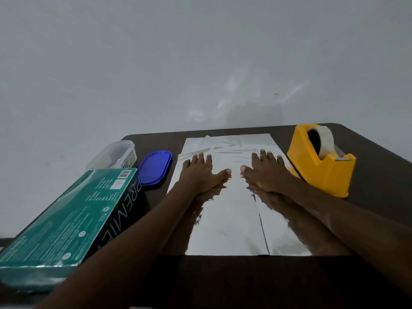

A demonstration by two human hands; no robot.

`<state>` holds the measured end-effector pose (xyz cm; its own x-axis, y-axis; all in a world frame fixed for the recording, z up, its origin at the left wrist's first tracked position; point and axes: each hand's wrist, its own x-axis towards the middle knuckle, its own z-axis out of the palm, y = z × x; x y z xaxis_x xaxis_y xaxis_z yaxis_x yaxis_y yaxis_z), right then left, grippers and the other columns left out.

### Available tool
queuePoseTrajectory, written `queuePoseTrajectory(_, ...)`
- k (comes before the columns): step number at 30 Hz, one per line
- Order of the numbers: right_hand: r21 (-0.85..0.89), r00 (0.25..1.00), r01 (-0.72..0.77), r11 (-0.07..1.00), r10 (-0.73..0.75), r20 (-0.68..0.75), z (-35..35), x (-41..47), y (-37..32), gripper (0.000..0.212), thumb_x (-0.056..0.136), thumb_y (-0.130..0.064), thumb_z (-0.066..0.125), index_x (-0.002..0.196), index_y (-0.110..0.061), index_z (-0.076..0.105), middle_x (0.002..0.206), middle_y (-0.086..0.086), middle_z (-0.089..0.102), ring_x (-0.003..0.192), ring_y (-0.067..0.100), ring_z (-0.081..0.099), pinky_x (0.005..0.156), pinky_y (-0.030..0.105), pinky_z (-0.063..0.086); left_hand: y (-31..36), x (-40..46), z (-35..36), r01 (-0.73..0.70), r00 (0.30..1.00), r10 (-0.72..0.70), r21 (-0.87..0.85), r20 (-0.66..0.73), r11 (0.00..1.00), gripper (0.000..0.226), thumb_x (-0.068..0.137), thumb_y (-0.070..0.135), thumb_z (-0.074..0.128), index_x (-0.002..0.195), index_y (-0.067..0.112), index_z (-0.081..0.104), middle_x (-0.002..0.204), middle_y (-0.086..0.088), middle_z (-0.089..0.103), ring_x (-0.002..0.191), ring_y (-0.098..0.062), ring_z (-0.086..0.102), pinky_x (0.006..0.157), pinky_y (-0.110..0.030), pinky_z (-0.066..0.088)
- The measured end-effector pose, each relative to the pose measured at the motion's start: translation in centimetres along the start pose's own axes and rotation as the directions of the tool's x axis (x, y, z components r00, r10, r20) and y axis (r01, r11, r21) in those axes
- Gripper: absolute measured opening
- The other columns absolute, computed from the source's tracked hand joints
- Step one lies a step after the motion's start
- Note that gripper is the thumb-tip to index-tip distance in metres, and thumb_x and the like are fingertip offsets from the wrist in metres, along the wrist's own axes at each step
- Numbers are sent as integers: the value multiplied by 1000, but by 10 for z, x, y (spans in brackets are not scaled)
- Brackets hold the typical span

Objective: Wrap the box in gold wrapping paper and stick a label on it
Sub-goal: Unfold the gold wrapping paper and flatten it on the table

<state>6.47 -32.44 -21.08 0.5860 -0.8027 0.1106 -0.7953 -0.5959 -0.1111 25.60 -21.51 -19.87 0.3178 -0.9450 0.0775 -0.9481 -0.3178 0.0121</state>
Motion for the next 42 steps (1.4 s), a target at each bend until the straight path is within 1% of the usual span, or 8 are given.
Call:
queuePoseTrajectory(21, 32, 999, -31, 999, 29, 41, -14, -5, -5, 79, 96, -66, 16, 156, -14, 10, 164, 16, 2, 151, 33, 1, 120, 54, -1, 1, -3, -9, 24, 999, -21, -80, 42, 996, 99, 84, 81, 14, 157, 15, 6, 163, -13, 4, 151, -29, 1, 119, -51, 4)
queuePoseTrajectory(23, 13, 1000, 6, 1000, -6, -14, -25, -10, -9, 76, 98, -62, 18, 156, -13, 12, 164, 17, 4, 151, 33, 3, 121, 52, 1, 3, -1, -19, 23, 998, -29, -104, -53, 994, 88, 92, 73, 21, 155, 12, 16, 161, -14, 17, 150, -31, 12, 119, -50, 11)
queuePoseTrajectory(26, -14, 994, 73, 997, -74, -75, -41, -28, -20, 67, 102, -53, 22, 155, -12, 19, 163, 17, 9, 151, 32, 7, 122, 51, 7, 2, 18, -35, 18, 984, -46, -162, -173, 987, 54, 100, 43, 38, 142, 10, 44, 143, -15, 50, 132, -31, 46, 108, -43, 35)
queuePoseTrajectory(30, -42, 987, 158, 986, -160, -26, -44, -66, -36, 69, 100, -56, 13, 155, -16, 20, 164, 12, 9, 151, 29, 7, 122, 49, 7, 0, 49, -47, -31, 979, -7, -187, -202, 982, 38, 96, 16, 43, 131, 11, 59, 134, -9, 59, 119, -26, 56, 99, -37, 46)
queuePoseTrajectory(32, -12, 980, 201, 980, -200, 6, -40, -84, -39, 71, 98, -60, 10, 156, -18, 16, 165, 10, 5, 152, 27, 3, 123, 48, 5, 3, 63, -42, -31, 991, 14, -134, -130, 990, 38, 99, 24, 41, 131, 10, 57, 138, -10, 55, 125, -27, 51, 103, -40, 41)
queuePoseTrajectory(35, 4, 974, 225, 974, -225, 32, -34, -99, -39, 103, 77, -79, -16, 156, -21, 14, 165, 5, 2, 152, 23, -1, 123, 45, -1, 5, 76, -25, 61, 995, -52, -113, 83, 992, 53, 99, 49, 32, 140, 18, 45, 147, -11, 45, 136, -32, 39, 110, -50, 26)
queuePoseTrajectory(38, 46, 973, 214, 976, -217, 74, -22, -102, -33, 94, 82, -78, -7, 157, -23, 9, 165, 4, 0, 152, 23, -5, 122, 47, -3, 4, 84, -14, 50, 994, -45, -46, 99, 998, 64, 97, 60, 28, 148, 22, 35, 154, -13, 33, 143, -33, 26, 113, -53, 14)
queuePoseTrajectory(42, 75, 976, 197, 977, -203, 76, -14, -101, -27, 98, 76, -77, -10, 157, -23, 0, 165, 5, -6, 151, 23, -10, 122, 46, -6, 3, 92, -16, 32, 996, -29, -36, 89, 999, 64, 95, 63, 32, 143, 21, 40, 151, -12, 38, 142, -33, 28, 112, -54, 16)
